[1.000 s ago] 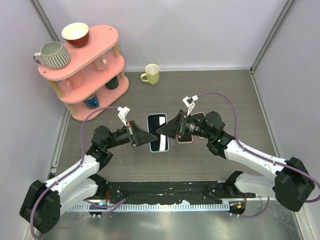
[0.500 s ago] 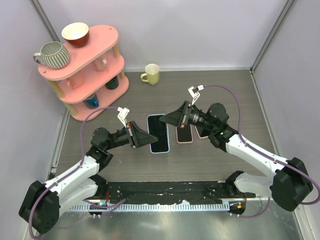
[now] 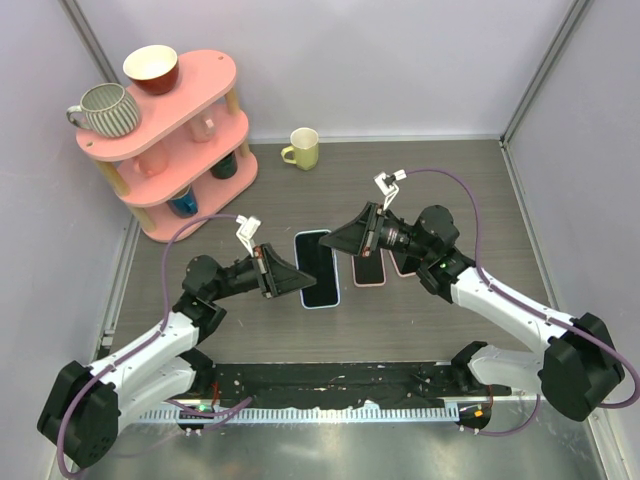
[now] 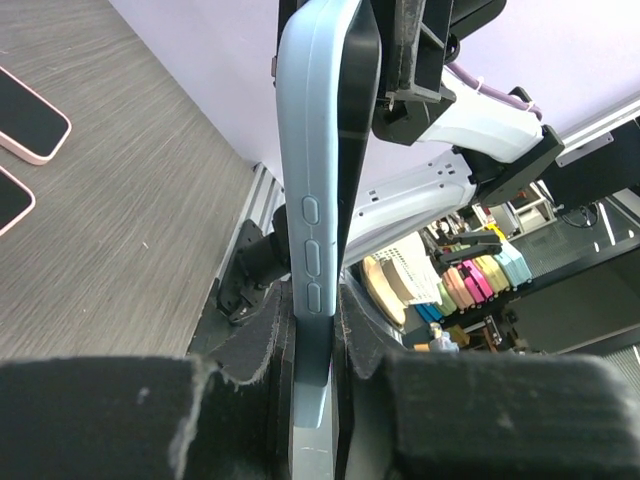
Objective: Put the phone into the phone case
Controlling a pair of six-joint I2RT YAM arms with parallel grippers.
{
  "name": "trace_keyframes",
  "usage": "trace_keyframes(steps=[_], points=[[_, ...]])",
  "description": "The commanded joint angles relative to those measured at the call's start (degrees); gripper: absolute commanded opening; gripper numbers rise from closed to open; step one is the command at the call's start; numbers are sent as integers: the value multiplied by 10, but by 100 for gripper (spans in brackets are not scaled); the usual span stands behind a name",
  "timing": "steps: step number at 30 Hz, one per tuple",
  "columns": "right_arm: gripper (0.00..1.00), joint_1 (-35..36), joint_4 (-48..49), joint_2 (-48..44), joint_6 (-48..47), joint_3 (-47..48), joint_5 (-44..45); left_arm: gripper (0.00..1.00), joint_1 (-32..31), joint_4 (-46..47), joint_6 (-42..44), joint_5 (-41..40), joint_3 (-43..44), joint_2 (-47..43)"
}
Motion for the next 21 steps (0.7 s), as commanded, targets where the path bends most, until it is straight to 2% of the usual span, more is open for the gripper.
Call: trace_keyframes(steps=[1, 4, 6, 7, 9, 10, 11, 12, 13, 16, 21], points=[[37, 6, 82, -9, 6, 12, -56, 0, -1, -44, 7, -18, 0, 5], [38, 6, 81, -9, 1, -7, -73, 0, -1, -46, 5, -28, -1, 4], [34, 6, 85, -11, -2, -17, -79, 0, -1, -50, 4, -35, -1, 4], [24, 6, 85, -13, -7, -27, -83, 0, -1, -50, 2, -36, 0, 4], [13, 6, 78, -17, -28, -34, -96, 0, -1, -50, -1, -38, 0, 7], [4, 5, 71, -20, -38, -39, -97, 0, -1, -50, -2, -39, 2, 8], [1, 6, 62, -23, -47, -41, -97, 2, -1, -52, -4, -40, 4, 10], [1, 6, 62, -28, -55, -44, -99, 6, -1, -59, -5, -42, 5, 11], [1, 6, 64, -29, -54, -48, -103, 20, 0, -64, -4, -41, 10, 12], [1, 7, 72, -28, -48, -52, -112, 40, -1, -99, 12, -41, 30, 12], [1, 5, 102, -26, -18, -66, -131, 48, 0, -140, 43, -32, 66, 9]])
